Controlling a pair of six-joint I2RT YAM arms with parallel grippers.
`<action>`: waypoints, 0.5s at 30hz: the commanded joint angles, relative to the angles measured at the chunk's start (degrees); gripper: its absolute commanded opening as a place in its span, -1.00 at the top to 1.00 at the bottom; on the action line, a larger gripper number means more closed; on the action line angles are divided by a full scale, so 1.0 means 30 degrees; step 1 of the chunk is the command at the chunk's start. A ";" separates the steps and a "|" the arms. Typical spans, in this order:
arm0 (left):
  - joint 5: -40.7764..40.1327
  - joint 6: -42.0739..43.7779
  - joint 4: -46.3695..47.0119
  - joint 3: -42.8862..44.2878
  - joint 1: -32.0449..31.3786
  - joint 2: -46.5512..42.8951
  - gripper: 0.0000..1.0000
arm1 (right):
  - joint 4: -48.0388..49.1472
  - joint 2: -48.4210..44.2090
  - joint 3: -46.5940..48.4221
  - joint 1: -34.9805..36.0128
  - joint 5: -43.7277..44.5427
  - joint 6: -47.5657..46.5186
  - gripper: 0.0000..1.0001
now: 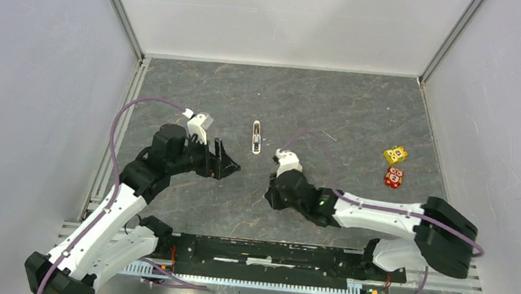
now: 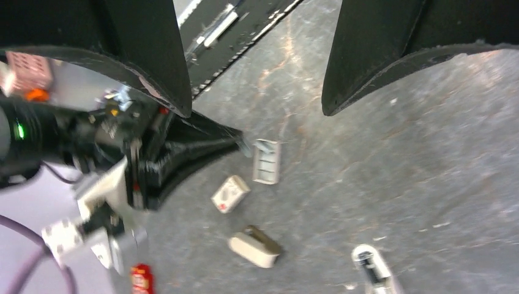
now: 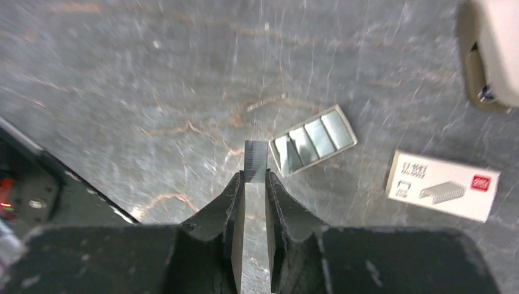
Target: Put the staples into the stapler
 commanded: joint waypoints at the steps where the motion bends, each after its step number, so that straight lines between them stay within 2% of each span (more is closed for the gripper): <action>1: 0.5694 -0.2565 0.3421 -0.0784 0.0911 0.0002 -0.64 | 0.4493 -0.2539 -0.1494 -0.2095 -0.3090 -0.0371 0.58; 6: 0.8008 -0.5637 0.8568 -0.2047 0.1422 0.0452 -0.62 | 0.7824 -0.4884 -0.2792 -0.3818 -0.5469 0.0294 0.57; 11: 1.0041 -1.1563 1.7469 -0.3934 0.1449 0.2030 -0.47 | 1.1108 -0.6016 -0.3611 -0.4149 -0.6969 0.1574 0.55; 13: 1.0074 -1.3040 1.9446 -0.4187 0.1429 0.2547 -0.42 | 1.2038 -0.6110 -0.3843 -0.4162 -0.7424 0.2181 0.55; 15: 1.0119 -1.3708 2.0157 -0.4139 0.1420 0.2934 -0.38 | 1.2785 -0.6191 -0.3986 -0.4164 -0.7781 0.2623 0.55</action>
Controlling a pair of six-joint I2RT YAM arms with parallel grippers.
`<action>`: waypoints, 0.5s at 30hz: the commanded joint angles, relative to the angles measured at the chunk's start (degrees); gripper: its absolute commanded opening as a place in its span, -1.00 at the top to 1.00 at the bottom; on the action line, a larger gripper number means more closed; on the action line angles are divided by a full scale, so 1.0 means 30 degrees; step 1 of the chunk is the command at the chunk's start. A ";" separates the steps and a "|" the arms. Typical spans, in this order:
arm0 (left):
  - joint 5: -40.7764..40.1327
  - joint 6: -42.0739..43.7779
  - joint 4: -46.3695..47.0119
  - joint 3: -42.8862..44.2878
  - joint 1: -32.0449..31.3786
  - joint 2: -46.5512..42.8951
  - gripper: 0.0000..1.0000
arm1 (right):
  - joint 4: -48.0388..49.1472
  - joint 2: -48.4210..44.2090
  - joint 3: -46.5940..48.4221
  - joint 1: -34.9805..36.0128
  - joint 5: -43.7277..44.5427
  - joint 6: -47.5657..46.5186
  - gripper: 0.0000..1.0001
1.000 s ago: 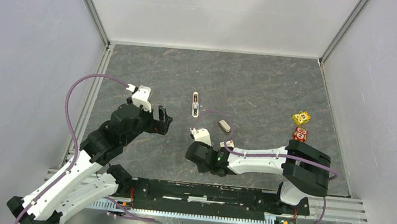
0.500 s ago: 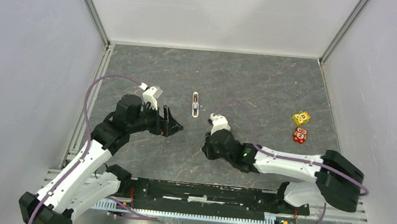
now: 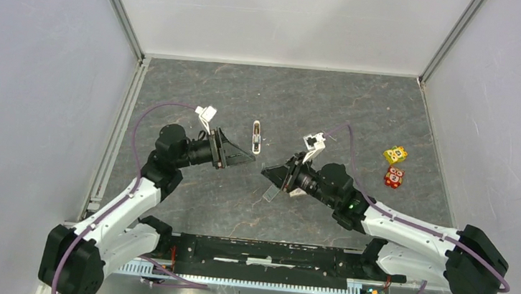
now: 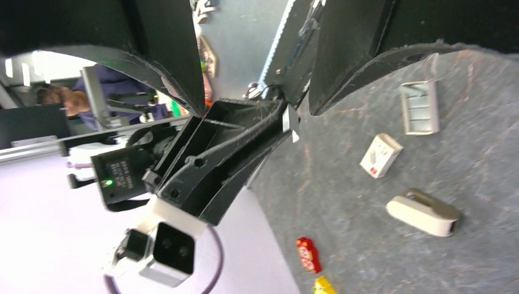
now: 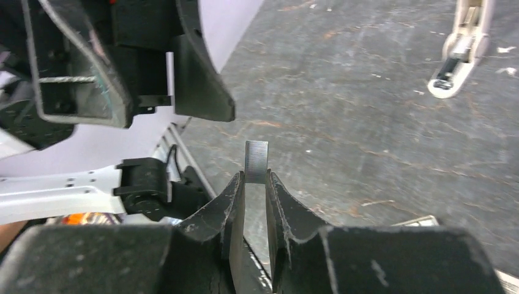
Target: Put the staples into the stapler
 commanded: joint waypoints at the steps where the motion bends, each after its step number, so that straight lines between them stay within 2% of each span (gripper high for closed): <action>1: 0.1540 -0.4309 0.6101 -0.0041 0.0089 0.0591 -0.37 | 0.3911 -0.0374 -0.0527 -0.0093 -0.1733 0.1505 0.54; 15: 0.1617 -0.4297 0.7681 -0.1297 0.0045 -0.0271 -0.28 | 0.8016 0.0369 -0.1303 -0.0105 -0.2661 0.3480 0.53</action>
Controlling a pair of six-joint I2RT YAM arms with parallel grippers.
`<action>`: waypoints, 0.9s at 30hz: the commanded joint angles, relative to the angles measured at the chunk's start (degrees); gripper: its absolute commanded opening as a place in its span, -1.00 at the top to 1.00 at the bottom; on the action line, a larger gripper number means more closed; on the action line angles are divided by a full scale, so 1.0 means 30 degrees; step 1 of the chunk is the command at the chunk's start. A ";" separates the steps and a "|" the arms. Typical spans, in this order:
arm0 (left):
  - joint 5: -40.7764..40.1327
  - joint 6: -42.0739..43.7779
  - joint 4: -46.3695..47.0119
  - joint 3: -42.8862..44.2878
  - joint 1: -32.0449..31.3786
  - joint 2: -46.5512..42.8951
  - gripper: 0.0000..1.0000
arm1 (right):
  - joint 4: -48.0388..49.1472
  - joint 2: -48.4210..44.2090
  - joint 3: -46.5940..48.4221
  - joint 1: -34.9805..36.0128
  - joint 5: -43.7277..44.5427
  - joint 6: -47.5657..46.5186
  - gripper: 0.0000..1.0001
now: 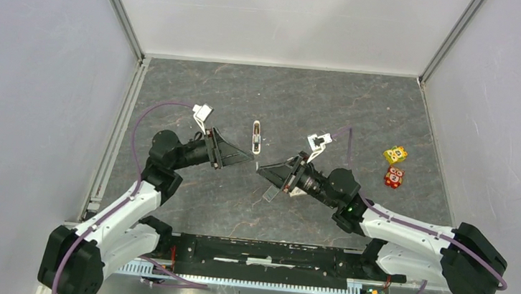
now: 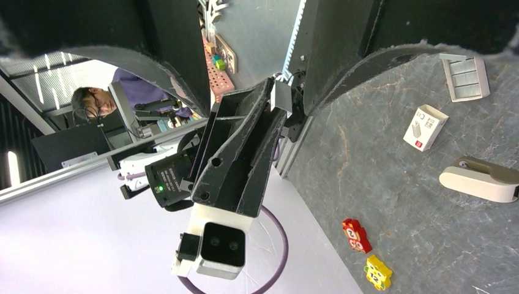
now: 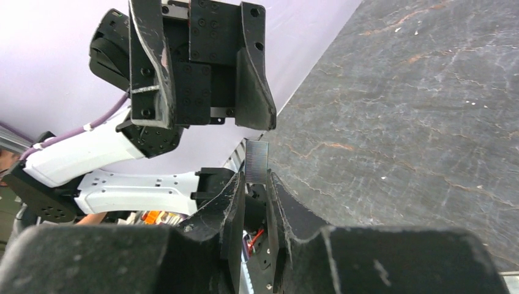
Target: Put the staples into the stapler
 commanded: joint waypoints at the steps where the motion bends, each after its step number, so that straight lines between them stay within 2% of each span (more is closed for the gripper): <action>1: 0.0586 -0.0767 0.1518 -0.0242 0.0010 -0.0548 -0.28 | 0.2162 0.0287 0.0032 -0.0100 -0.0489 0.0596 0.52; 6: 0.0548 -0.0809 0.1969 -0.0490 -0.0263 -0.0397 -0.27 | 0.2853 0.0672 0.0095 -0.0075 -0.0821 0.0966 0.51; 15: 0.0201 -0.1603 0.4241 -0.1092 -0.0658 0.0255 -0.11 | 0.3594 0.0981 -0.0111 -0.0087 -0.0839 0.1306 0.50; 23: -0.0111 -0.1331 0.4321 -0.1291 -0.0774 0.0425 -0.20 | 0.3529 0.0905 -0.0106 -0.0077 -0.0868 0.1295 0.50; 27: -0.0248 -0.1369 0.4619 -0.1305 -0.0944 0.0491 -0.17 | 0.3678 0.0955 -0.0083 -0.0069 -0.0900 0.1299 0.49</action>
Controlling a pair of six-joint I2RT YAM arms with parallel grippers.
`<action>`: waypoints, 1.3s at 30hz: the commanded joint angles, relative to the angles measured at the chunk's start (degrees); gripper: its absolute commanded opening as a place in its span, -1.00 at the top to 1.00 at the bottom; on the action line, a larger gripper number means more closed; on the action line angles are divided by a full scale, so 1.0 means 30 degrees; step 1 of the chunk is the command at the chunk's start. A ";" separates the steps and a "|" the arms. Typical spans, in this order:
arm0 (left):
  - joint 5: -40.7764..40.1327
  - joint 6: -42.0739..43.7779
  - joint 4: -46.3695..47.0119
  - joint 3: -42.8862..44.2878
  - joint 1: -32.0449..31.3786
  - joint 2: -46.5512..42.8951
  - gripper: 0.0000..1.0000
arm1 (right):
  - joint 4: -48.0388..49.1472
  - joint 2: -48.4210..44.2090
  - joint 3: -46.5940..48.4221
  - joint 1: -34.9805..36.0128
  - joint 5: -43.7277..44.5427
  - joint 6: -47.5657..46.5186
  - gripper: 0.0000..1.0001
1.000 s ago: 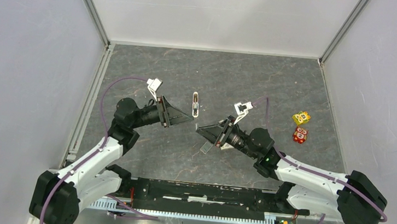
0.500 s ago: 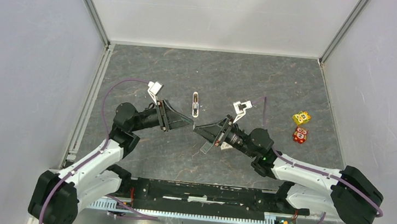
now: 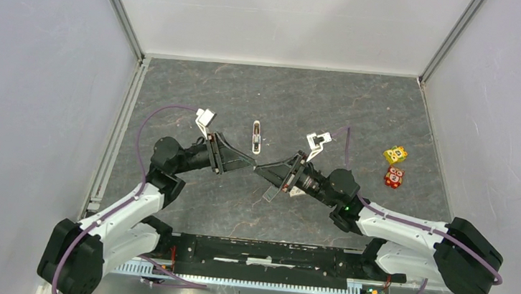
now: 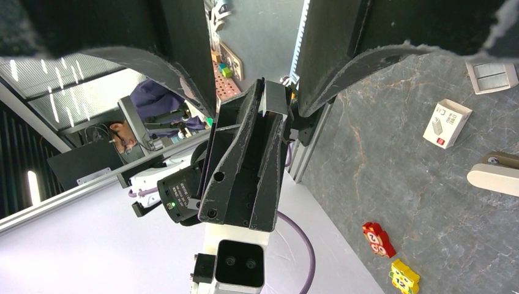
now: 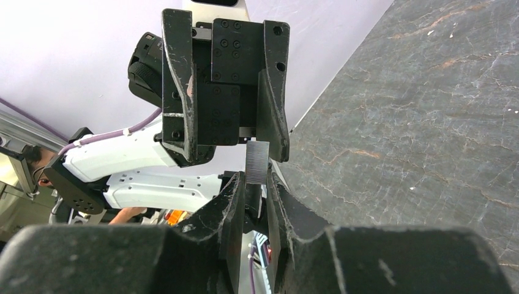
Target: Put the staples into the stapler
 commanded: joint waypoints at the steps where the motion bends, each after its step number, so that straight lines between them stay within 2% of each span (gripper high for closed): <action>1: -0.0404 -0.0396 0.1245 -0.0045 -0.0231 0.0040 -0.15 | 0.1188 -0.0007 0.0012 -0.0076 -0.0248 0.0081 0.49; 23: -0.0944 -0.0888 0.2948 -0.0448 -0.0437 0.0377 0.53 | 0.1893 0.0371 -0.0341 -0.0076 -0.0421 0.0496 0.49; 30: -0.0967 -0.0679 0.2656 -0.0506 -0.0461 0.0361 0.56 | 0.1894 0.0370 -0.0492 -0.0077 -0.0336 0.0536 0.48; 34: -0.1093 -0.0129 0.1873 -0.0397 -0.0463 0.0309 0.56 | 0.1605 0.0116 -0.0627 -0.0077 -0.0201 0.0472 0.36; 37: -0.1370 0.0581 0.0793 -0.0219 -0.0443 0.0231 0.56 | 0.1184 -0.0124 -0.0805 -0.0078 0.0081 0.0375 0.27; 39: -0.1745 0.1585 -0.1006 0.0056 -0.0443 0.0115 0.56 | 0.0977 -0.0343 -0.1023 -0.0074 0.0260 0.0324 0.23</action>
